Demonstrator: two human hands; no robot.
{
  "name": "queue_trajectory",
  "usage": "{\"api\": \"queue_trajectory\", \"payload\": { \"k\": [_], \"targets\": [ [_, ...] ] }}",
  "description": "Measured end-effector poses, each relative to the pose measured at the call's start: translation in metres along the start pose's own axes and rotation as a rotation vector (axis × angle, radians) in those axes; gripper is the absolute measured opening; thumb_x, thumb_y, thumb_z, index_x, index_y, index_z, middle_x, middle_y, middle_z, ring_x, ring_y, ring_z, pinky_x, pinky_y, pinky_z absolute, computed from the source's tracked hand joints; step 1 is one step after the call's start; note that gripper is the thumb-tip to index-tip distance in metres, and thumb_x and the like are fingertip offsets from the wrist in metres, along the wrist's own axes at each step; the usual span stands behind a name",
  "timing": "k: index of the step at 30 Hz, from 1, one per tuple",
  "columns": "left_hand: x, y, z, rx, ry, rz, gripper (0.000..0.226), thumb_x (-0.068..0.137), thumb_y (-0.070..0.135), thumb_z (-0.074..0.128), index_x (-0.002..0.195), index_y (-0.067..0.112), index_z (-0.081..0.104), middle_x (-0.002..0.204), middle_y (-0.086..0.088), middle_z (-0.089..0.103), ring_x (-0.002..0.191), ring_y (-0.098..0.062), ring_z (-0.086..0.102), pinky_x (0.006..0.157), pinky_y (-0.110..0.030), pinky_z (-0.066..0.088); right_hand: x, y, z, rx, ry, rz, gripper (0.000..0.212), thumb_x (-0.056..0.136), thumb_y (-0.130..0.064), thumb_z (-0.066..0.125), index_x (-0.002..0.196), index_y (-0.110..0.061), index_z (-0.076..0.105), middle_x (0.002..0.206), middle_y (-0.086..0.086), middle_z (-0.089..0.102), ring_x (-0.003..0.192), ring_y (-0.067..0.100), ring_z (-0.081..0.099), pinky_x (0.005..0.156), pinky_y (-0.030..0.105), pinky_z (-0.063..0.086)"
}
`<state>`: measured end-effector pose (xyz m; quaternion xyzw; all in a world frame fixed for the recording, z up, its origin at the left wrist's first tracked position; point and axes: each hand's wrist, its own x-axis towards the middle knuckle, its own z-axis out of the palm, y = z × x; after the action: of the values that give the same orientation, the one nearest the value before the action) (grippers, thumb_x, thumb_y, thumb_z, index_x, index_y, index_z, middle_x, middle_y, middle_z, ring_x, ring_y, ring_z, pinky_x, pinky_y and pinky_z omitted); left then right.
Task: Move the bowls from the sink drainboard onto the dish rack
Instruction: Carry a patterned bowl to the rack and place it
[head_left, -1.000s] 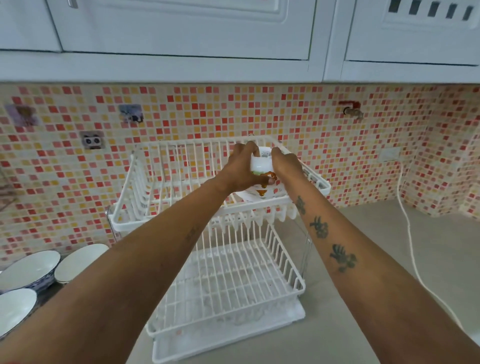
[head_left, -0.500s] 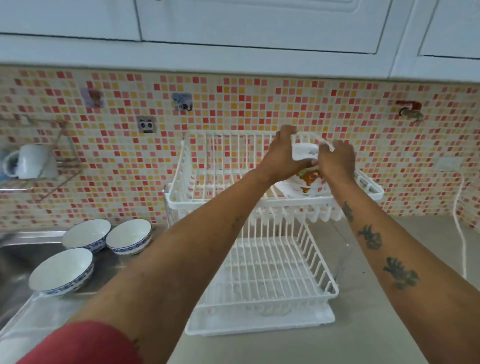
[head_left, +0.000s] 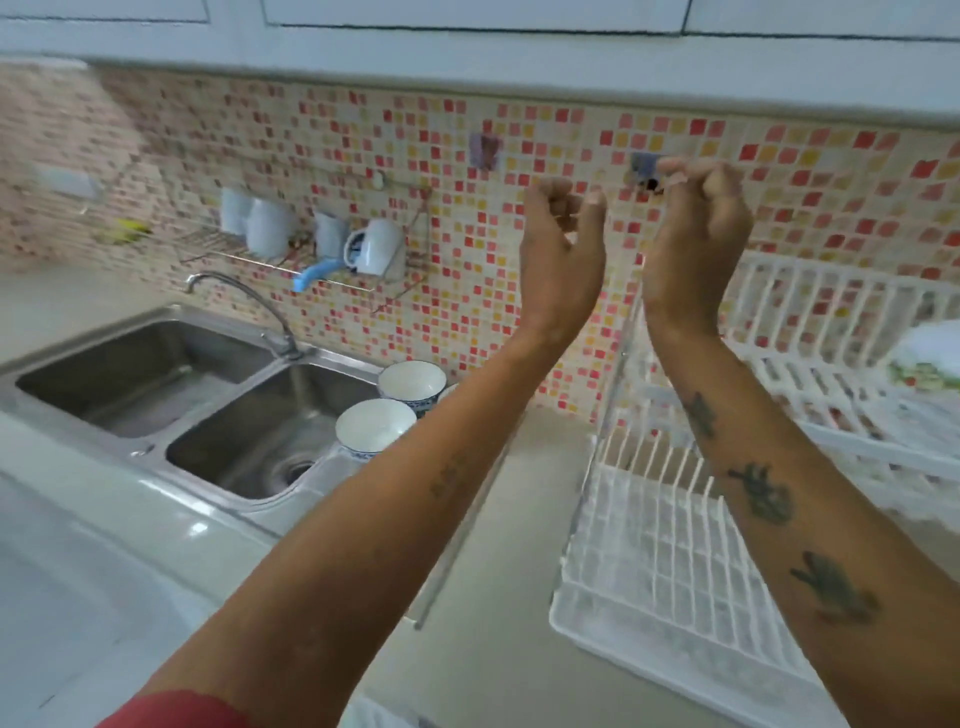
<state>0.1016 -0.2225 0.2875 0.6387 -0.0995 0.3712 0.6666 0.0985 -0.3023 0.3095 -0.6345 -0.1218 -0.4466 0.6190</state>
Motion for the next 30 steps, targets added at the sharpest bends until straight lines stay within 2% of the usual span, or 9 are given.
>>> {"api": "queue_trajectory", "payload": {
  "k": [7,12,14,16,18,20,22,25,30],
  "targets": [
    [0.046,-0.094,-0.156,0.226,0.202,-0.276,0.017,0.101,0.026,0.043,0.104,0.01,0.048,0.083,0.007,0.052,0.074,-0.008,0.051,0.079,-0.031,0.048,-0.079,0.055,0.138,0.059,-0.345,0.282,0.02,0.089,-0.025,0.045,0.079,-0.019,0.061,0.095,0.006,0.06,0.069,0.004,0.047,0.066,0.022,0.038],
    [0.058,-0.169,-0.243,0.27,0.274,-0.521,0.022,0.101,0.035,0.04,0.094,0.016,0.049,0.1,-0.01,0.059,0.098,-0.026,0.059,0.1,-0.048,0.049,-0.124,0.125,0.19,-0.067,-0.629,0.641,0.027,0.093,-0.028,0.046,0.066,-0.025,0.05,0.077,-0.002,0.051,0.074,0.013,0.05,0.064,0.028,0.035],
    [0.054,-0.208,-0.272,0.294,0.274,-0.625,0.031,0.097,0.042,0.041,0.093,0.016,0.057,0.108,-0.018,0.063,0.105,-0.033,0.061,0.096,-0.044,0.052,-0.142,0.161,0.202,-0.142,-0.812,0.859,0.034,0.098,-0.042,0.038,0.084,-0.017,0.058,0.077,-0.004,0.05,0.073,0.011,0.047,0.061,0.025,0.035],
    [0.046,-0.238,-0.296,0.291,0.263,-0.705,0.04,0.099,0.042,0.041,0.102,0.008,0.063,0.099,-0.017,0.062,0.087,-0.028,0.06,0.073,-0.025,0.053,-0.162,0.202,0.205,-0.226,-0.933,1.051,0.056,0.1,-0.052,0.023,0.106,-0.011,0.06,0.088,0.0,0.054,0.079,0.013,0.05,0.063,0.024,0.037],
    [0.038,-0.265,-0.314,0.289,0.228,-0.8,0.048,0.102,0.042,0.037,0.118,0.004,0.061,0.099,-0.012,0.06,0.084,-0.021,0.052,0.07,-0.022,0.044,-0.18,0.234,0.206,-0.271,-0.95,1.184,0.07,0.098,-0.058,0.019,0.13,-0.005,0.052,0.121,0.012,0.058,0.109,0.025,0.056,0.085,0.033,0.043],
    [0.031,-0.29,-0.324,0.293,0.21,-0.923,0.05,0.101,0.05,0.034,0.099,0.01,0.064,0.098,-0.011,0.055,0.089,-0.02,0.048,0.078,-0.03,0.037,-0.198,0.256,0.211,-0.316,-0.862,1.249,0.074,0.096,-0.061,0.021,0.144,-0.007,0.04,0.146,0.013,0.044,0.135,0.032,0.042,0.106,0.042,0.038],
    [0.026,-0.312,-0.33,0.248,0.217,-1.057,0.063,0.098,0.059,0.031,0.112,0.007,0.064,0.112,-0.011,0.06,0.102,-0.023,0.054,0.082,-0.033,0.037,-0.215,0.274,0.219,-0.315,-0.783,1.267,0.076,0.093,-0.066,0.023,0.151,-0.018,0.029,0.158,0.004,0.028,0.145,0.028,0.028,0.117,0.047,0.027],
    [0.022,-0.336,-0.327,0.184,0.168,-1.176,0.074,0.099,0.059,0.025,0.145,0.003,0.043,0.146,-0.013,0.049,0.134,-0.028,0.046,0.104,-0.036,0.038,-0.232,0.288,0.233,-0.229,-0.749,1.269,0.066,0.096,-0.06,0.021,0.153,-0.026,0.019,0.162,-0.003,0.018,0.148,0.022,0.021,0.12,0.049,0.02],
    [0.018,-0.367,-0.315,0.067,0.247,-1.188,0.071,0.099,0.059,0.027,0.136,0.004,0.051,0.139,-0.016,0.057,0.114,-0.022,0.057,0.097,-0.032,0.042,-0.261,0.377,0.243,-0.25,-0.627,1.225,0.07,0.076,-0.081,0.035,0.127,-0.037,0.054,0.132,-0.013,0.054,0.123,0.013,0.048,0.114,0.044,0.033]
  ]
}}
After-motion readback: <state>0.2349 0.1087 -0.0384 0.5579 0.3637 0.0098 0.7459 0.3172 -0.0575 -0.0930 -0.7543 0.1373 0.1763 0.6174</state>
